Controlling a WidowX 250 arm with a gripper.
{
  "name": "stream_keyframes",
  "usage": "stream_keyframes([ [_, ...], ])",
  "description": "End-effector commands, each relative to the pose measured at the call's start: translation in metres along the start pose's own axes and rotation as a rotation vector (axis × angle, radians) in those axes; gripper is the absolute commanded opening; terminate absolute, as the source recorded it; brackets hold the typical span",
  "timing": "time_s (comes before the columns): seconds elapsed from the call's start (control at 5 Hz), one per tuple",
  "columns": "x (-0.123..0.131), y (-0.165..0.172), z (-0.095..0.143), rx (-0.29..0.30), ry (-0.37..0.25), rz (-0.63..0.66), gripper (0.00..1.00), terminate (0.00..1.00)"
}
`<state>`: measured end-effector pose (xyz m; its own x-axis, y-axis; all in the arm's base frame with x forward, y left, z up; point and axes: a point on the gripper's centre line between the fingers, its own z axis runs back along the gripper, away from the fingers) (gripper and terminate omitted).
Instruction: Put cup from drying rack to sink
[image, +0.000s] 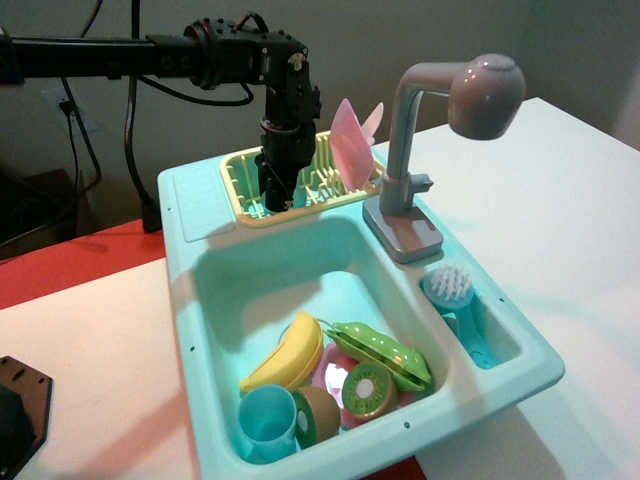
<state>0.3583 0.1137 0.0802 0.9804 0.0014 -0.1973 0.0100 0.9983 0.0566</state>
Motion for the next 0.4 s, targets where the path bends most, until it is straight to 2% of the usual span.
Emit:
stream_keyframes([
  [0.0, -0.0048, 0.0008, 0.0288, 0.019, -0.078, 0.022, 0.00, 0.00],
  [0.2, -0.0063, 0.0010, 0.0326, 0.017, -0.089, 0.017, 0.00, 0.00],
])
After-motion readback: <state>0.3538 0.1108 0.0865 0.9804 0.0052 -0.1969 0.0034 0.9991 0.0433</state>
